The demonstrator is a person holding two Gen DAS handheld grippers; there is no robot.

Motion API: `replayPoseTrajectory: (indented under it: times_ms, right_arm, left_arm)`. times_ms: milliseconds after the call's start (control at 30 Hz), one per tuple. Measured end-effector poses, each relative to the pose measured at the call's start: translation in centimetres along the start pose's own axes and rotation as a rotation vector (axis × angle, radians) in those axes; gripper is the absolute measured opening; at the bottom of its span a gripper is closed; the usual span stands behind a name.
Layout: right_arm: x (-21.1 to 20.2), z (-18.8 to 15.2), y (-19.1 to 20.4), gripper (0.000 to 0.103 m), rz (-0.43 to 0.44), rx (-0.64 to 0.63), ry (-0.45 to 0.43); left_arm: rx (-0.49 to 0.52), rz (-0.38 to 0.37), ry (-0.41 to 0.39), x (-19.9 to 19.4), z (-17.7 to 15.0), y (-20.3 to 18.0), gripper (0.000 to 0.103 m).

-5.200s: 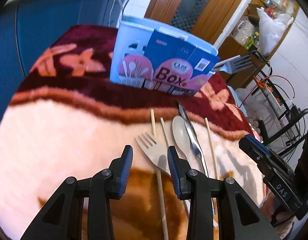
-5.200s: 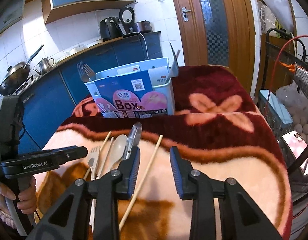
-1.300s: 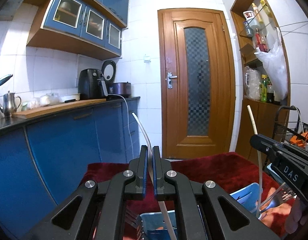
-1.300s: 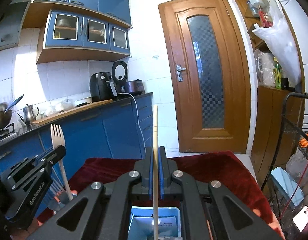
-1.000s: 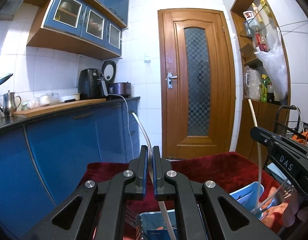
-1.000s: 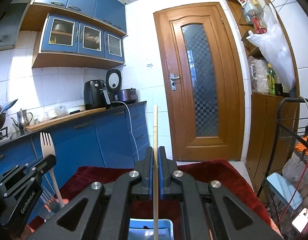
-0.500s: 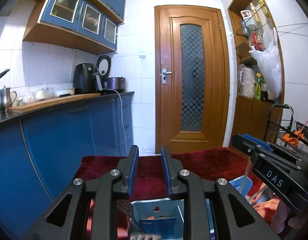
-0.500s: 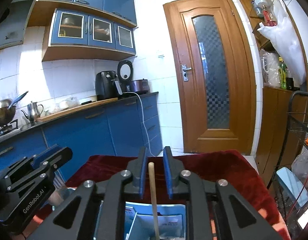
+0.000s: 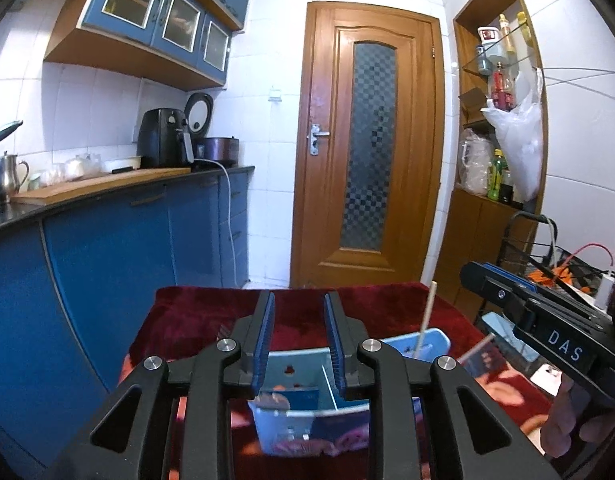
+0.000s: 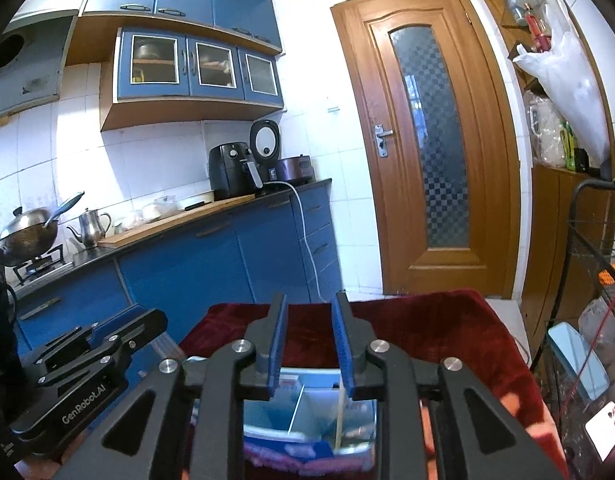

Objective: Organize utensils
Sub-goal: 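Open both tools to release the chopsticks into the caddy, then move both tools back down to the remaining utensils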

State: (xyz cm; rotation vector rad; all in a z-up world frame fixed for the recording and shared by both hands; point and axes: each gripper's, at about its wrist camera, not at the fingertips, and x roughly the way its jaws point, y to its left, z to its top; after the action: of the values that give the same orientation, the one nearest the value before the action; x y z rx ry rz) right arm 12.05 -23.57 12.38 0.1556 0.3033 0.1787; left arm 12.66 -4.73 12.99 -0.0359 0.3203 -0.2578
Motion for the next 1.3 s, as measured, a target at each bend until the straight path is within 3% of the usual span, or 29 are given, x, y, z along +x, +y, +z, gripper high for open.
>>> replayPoseTrajectory:
  times_ms: [200,700,1300]
  right_arm:
    - [-2.6,-0.7,0.6,0.026,0.005,-0.015,0.050]
    - [-7.3,-4.2,1.4,0.029,0.035,-0.032,0.198]
    - [-7.9,-10.5,-0.5,0.034,0.014,0.042,0.375]
  left_arm:
    - [0.008,-0.003,0.028,-2.5,-0.4,-0.4,0.032]
    - [0.012,-0.047,0.135,-7.1,-3.1,-1.7,0.032]
    - [-0.039,-0.040,0.335,-6.3,-8.5,-0.8,0.032]
